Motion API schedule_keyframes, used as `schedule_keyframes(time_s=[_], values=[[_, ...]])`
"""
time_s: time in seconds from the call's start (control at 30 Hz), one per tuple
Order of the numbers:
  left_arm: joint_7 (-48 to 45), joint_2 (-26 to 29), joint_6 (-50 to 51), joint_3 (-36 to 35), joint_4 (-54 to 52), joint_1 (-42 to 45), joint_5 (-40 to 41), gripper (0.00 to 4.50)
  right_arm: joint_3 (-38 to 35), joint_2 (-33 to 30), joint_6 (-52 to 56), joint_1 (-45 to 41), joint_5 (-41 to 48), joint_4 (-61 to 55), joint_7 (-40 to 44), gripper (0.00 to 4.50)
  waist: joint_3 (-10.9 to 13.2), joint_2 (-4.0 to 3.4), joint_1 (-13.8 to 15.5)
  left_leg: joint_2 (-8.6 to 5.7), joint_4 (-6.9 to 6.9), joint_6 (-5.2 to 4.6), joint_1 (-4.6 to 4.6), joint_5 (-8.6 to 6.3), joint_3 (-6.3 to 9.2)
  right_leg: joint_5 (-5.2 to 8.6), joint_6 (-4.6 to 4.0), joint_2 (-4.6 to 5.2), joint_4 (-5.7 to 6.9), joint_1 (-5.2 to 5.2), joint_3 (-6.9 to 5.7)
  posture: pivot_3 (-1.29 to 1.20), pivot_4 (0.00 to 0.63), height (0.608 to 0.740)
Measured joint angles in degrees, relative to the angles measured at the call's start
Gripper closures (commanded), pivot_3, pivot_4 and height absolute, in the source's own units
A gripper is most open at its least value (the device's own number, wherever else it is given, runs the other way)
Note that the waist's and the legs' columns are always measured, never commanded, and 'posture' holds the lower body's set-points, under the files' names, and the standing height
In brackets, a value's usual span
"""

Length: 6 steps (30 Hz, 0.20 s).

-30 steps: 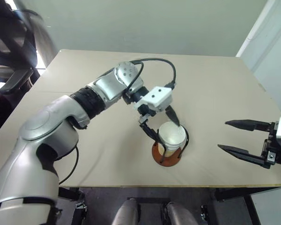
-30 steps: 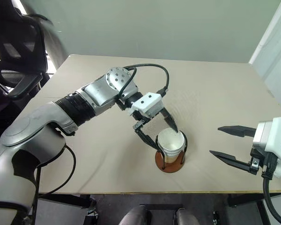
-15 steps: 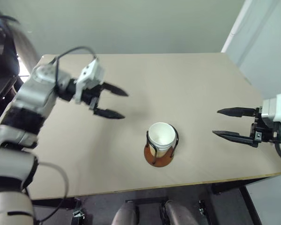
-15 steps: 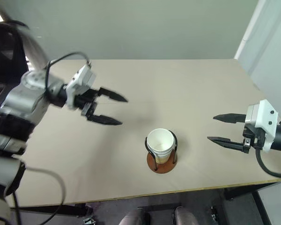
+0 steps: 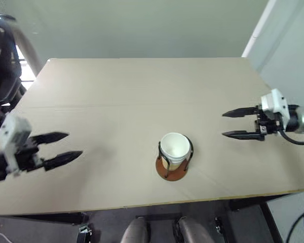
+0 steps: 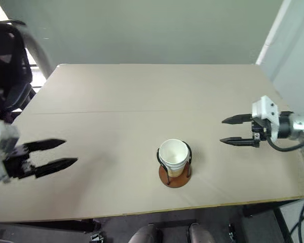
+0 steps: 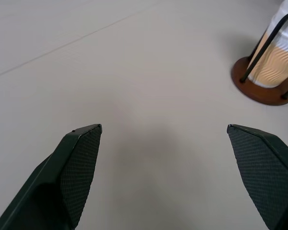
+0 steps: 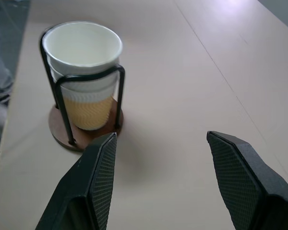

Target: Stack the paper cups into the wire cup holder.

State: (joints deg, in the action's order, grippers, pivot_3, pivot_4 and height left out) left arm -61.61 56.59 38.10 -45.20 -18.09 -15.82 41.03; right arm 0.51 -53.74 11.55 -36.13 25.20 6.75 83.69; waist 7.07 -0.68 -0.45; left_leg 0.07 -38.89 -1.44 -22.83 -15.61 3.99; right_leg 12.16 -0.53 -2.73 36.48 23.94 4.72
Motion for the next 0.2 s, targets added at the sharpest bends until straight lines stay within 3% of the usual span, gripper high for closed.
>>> schedule_keyframes(time_s=[0.2], values=[[2.78,-3.96,3.14,-6.31,-6.92,-5.05,1.51,0.02,1.54,2.43,-1.70,-4.34,-2.13,4.83,2.66,1.46,0.02,-0.02,0.06,-0.01,-0.03,0.14,0.43,0.12,0.04,-0.01,-0.38,-0.02,0.40,-0.16,-0.01,0.00,0.150,0.740]])
